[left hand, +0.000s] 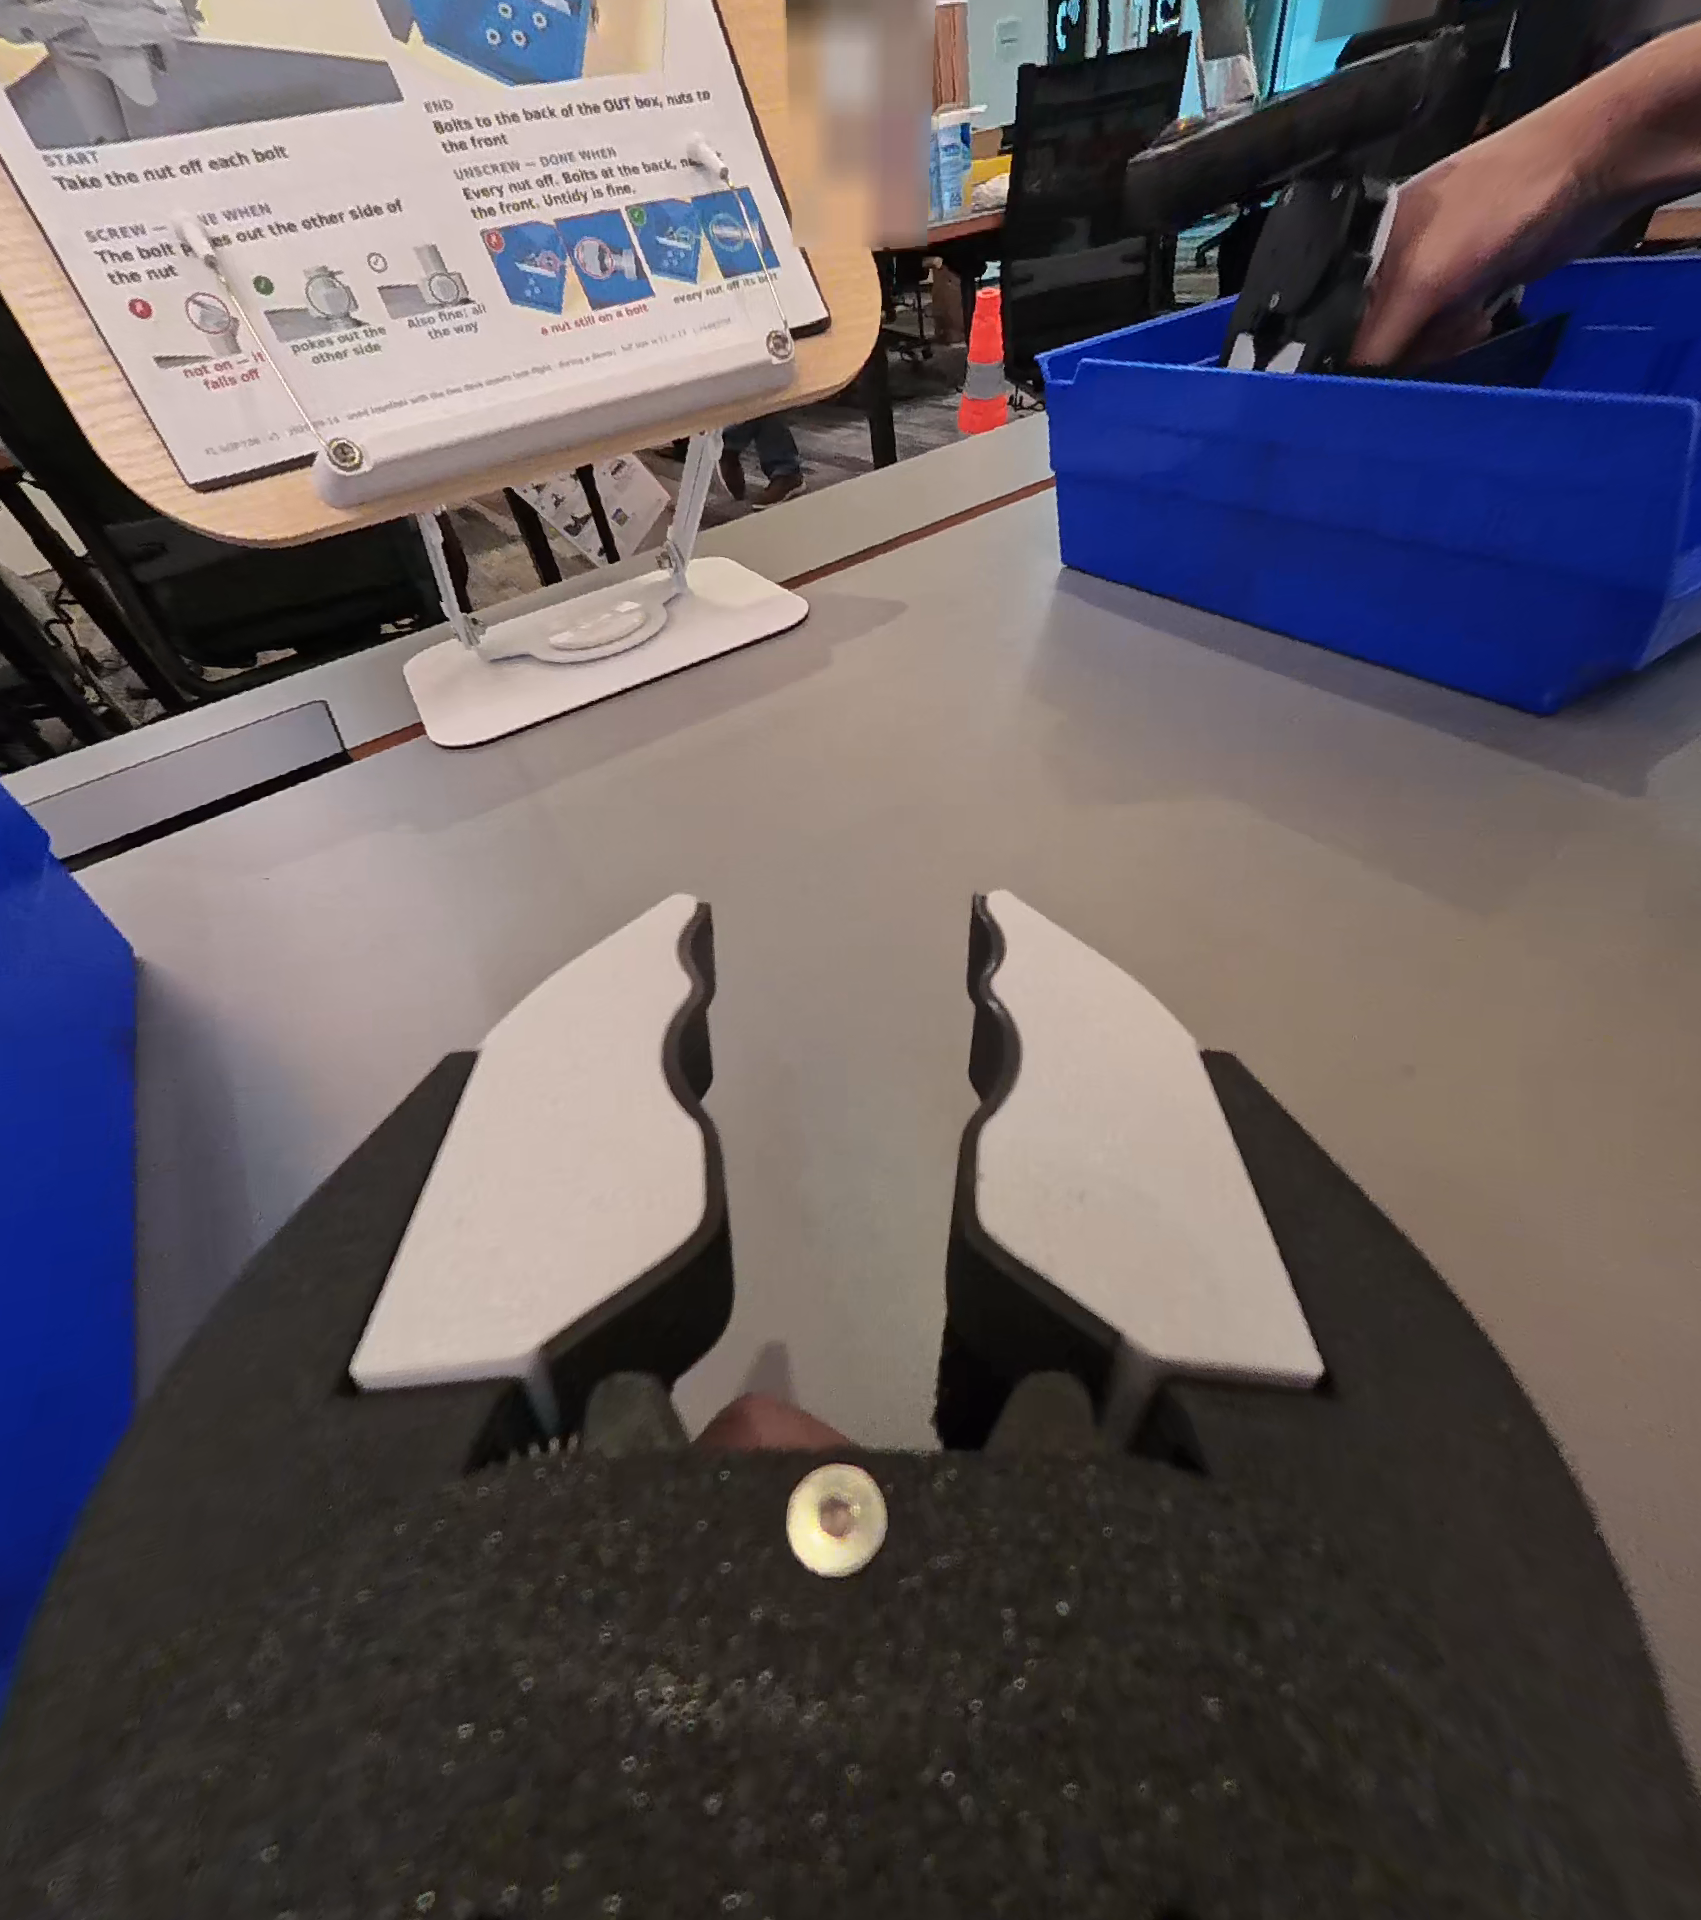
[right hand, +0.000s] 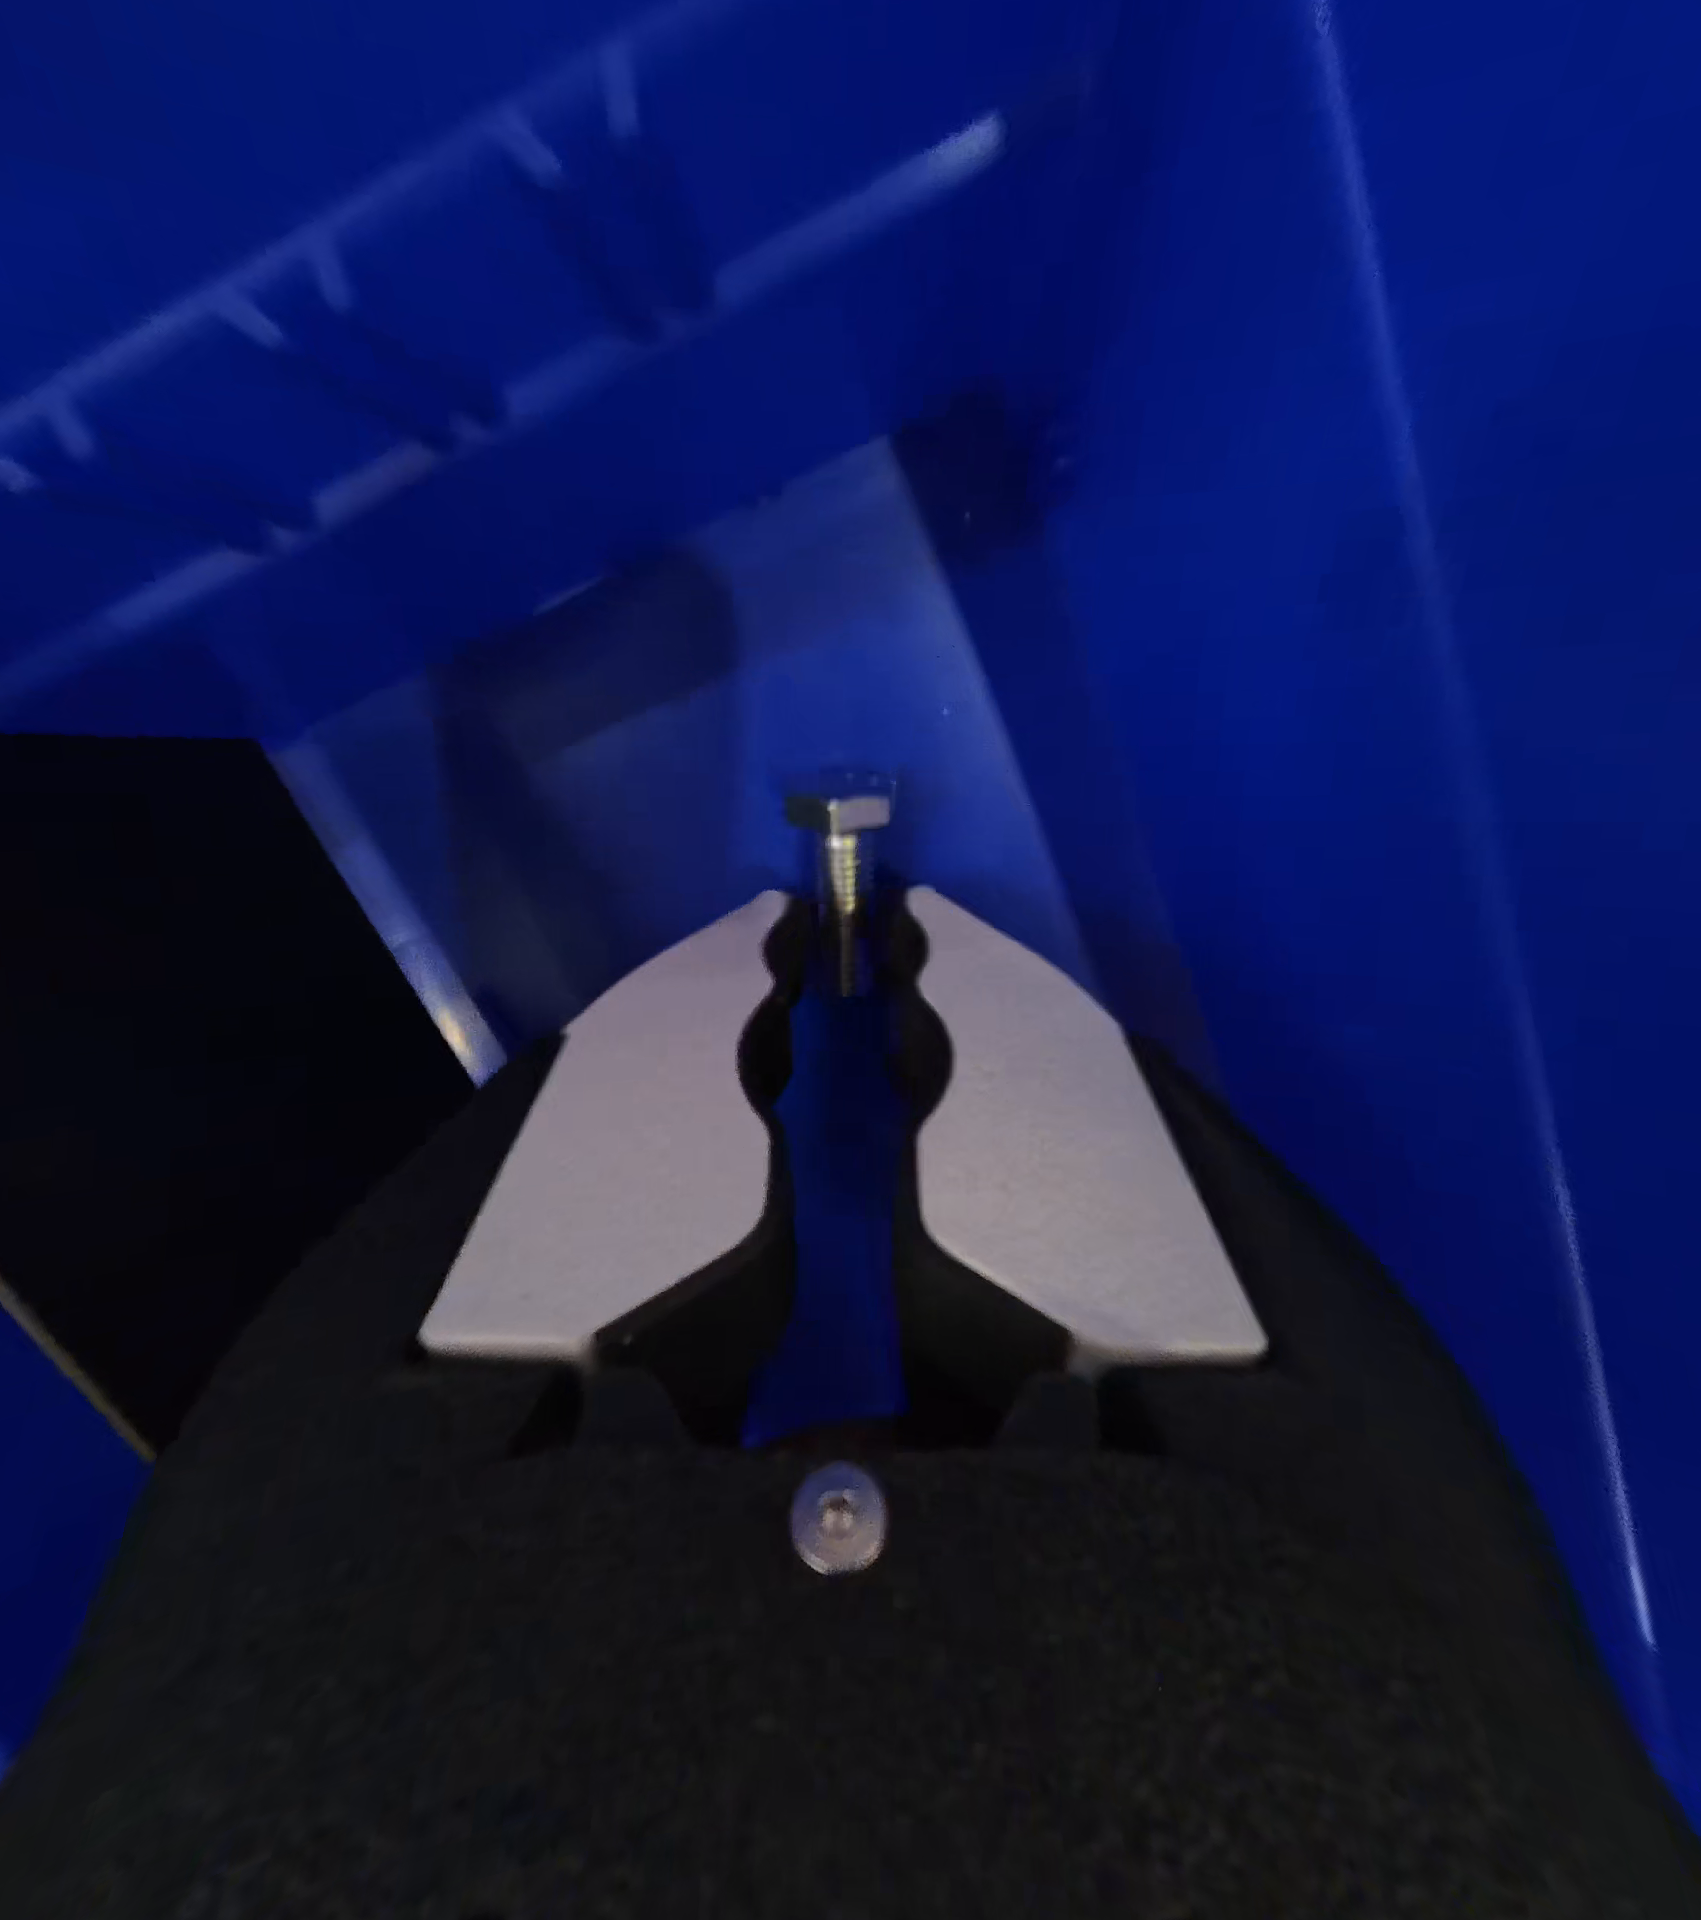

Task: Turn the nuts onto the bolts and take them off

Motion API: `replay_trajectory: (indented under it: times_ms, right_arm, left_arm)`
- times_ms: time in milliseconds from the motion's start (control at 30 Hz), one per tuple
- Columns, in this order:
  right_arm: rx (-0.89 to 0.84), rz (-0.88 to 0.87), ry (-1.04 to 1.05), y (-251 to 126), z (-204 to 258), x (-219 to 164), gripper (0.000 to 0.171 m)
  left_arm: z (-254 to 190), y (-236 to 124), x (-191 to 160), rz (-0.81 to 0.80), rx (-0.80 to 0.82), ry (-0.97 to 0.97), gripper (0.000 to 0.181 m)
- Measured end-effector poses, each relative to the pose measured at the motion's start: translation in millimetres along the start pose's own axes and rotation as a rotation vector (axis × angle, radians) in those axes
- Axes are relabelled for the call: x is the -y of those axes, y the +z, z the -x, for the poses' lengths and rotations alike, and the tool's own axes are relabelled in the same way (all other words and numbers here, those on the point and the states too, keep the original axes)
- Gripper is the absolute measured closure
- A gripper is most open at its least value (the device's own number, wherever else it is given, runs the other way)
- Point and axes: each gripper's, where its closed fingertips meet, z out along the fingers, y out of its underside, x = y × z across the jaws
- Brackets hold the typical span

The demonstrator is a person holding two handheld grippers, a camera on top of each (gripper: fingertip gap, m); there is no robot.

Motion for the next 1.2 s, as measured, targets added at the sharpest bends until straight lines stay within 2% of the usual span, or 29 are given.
replay_trajectory:
  times_ms: [100,200,267,333,400,467,533,700,900,1200]
  right_arm:
    - [-0.054,-0.02,0.027,-15,-1,3,0.135]
    - [-0.247,-0.158,0.031,-61,0,23,0.137]
    - [-0.401,-0.349,0.046,-107,21,51,0.138]
    - [-0.474,-0.668,0.058,-151,70,93,0.145]
    - [-0.494,-0.909,0.108,-169,126,122,0.147]
    - [-0.447,-1.023,0.156,-155,180,142,0.139]
    - [-0.386,-1.089,0.222,-124,220,156,0.135]
    - [-0.305,-1.144,0.392,-55,269,180,0.129]
    - [-0.43,-1.092,0.376,-31,275,180,0.122]
    - [-0.487,-1.108,0.357,-37,276,169,0.123]
  left_arm:
    - [1,0,0,-0.001,-0.004,-0.012,0.134]
    - [4,0,1,-0.003,-0.008,-0.045,0.134]
    - [7,-1,1,-0.006,-0.004,-0.064,0.135]
    - [9,-1,1,-0.008,0.005,-0.077,0.135]
    - [11,0,0,-0.001,0.011,-0.084,0.135]
    - [12,1,-1,0.005,0.018,-0.088,0.135]
    - [13,1,-1,0.005,0.022,-0.095,0.135]
    - [16,1,-1,0.006,0.017,-0.127,0.135]
    - [20,2,-3,0.015,0.009,-0.171,0.135]
    - [20,4,-5,0.032,0.001,-0.19,0.135]
